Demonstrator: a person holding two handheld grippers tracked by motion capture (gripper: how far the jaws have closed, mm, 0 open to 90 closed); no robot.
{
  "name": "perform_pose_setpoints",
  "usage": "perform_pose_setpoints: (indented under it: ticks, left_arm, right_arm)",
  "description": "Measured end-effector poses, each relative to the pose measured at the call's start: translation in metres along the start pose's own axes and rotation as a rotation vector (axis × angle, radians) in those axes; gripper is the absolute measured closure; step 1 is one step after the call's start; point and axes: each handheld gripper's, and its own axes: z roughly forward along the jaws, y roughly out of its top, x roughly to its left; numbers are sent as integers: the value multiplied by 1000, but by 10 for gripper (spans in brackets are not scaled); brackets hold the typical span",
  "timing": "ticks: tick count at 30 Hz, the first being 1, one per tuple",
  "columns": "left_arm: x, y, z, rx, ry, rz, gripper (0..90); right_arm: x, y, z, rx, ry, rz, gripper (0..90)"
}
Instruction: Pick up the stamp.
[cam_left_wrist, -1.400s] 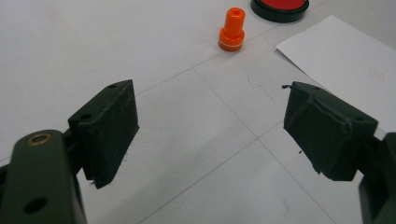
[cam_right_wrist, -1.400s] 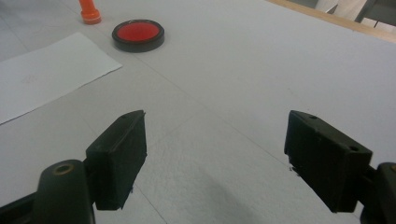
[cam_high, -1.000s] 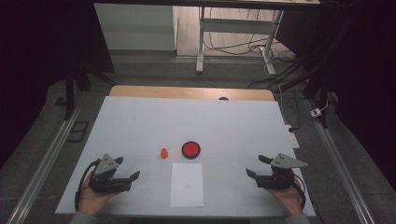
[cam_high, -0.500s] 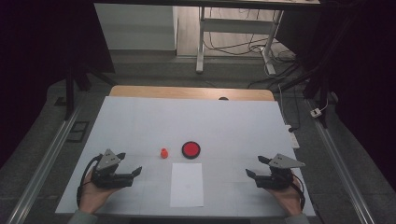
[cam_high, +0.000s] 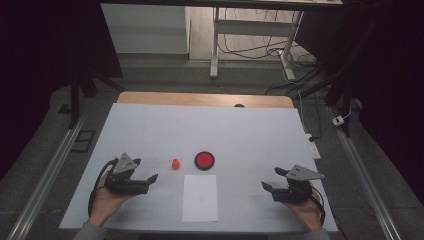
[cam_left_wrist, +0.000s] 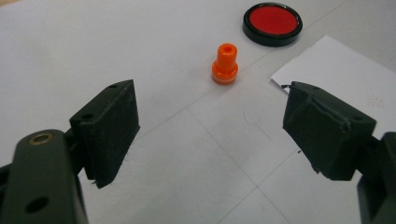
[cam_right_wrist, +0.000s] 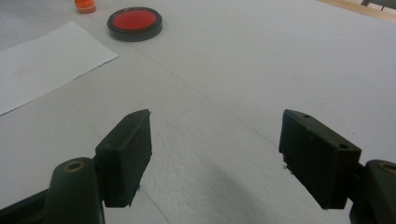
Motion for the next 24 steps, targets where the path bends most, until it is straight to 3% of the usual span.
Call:
perform_pose_setpoints:
  ticks: [24]
  left_arm:
    - [10, 28, 29, 29, -4, 0, 196]
  right_arm:
    - [3, 1, 3, 9, -4, -14, 256]
